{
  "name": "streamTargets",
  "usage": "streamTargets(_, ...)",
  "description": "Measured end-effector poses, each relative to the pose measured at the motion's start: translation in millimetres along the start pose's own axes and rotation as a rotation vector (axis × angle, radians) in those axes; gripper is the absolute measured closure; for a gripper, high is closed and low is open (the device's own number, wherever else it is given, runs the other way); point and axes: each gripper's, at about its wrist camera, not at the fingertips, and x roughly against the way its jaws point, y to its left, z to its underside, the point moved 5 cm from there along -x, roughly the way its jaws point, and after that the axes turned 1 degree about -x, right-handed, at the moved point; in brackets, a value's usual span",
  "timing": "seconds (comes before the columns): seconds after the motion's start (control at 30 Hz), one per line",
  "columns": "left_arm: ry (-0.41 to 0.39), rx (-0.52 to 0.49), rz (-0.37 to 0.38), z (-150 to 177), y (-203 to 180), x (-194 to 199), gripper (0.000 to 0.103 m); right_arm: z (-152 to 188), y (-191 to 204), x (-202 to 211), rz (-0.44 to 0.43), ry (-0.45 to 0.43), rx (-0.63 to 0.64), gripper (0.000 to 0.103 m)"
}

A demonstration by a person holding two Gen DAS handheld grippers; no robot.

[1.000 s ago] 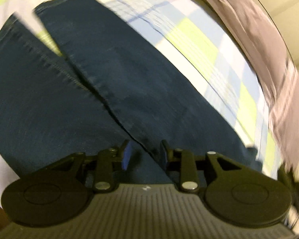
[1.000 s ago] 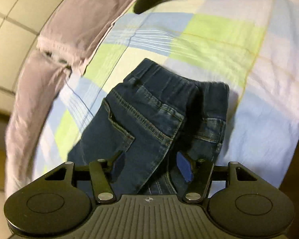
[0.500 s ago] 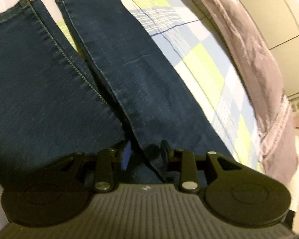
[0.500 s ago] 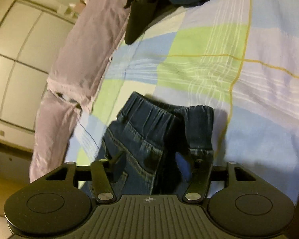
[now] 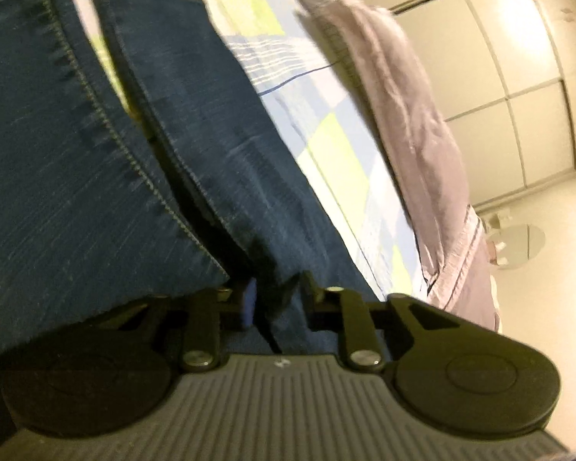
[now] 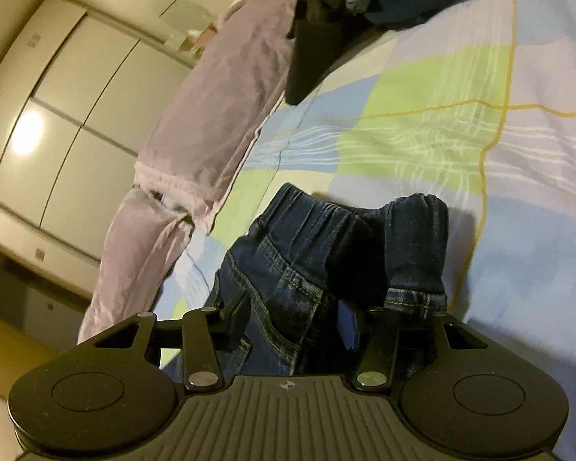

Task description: Fold clothes

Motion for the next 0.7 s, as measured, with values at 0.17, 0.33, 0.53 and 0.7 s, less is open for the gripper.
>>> streamTargets(0.17, -0.023, -0.132, 0.026, -4, -13, 7, 0.100, -6, -7, -3, 0.032, 0.058, 0.004, 0.085)
streamTargets(0.33, -0.095, -0.442, -0.019, -2, -81, 54, 0.101, -25, 19, 13, -0.024, 0.062, 0.055, 0.088)
streamTargets(0.53, -0.073, -0.535, -0.160, 60, -45, 87, 0.100, -22, -4, 34, 0.017, 0.086, 0.109, 0.088)
streamTargets(0.7, -0.078, -0.433, -0.173, 85, -8, 86, 0.100, -12, -38, 25, 0.010, 0.125, 0.040, 0.089)
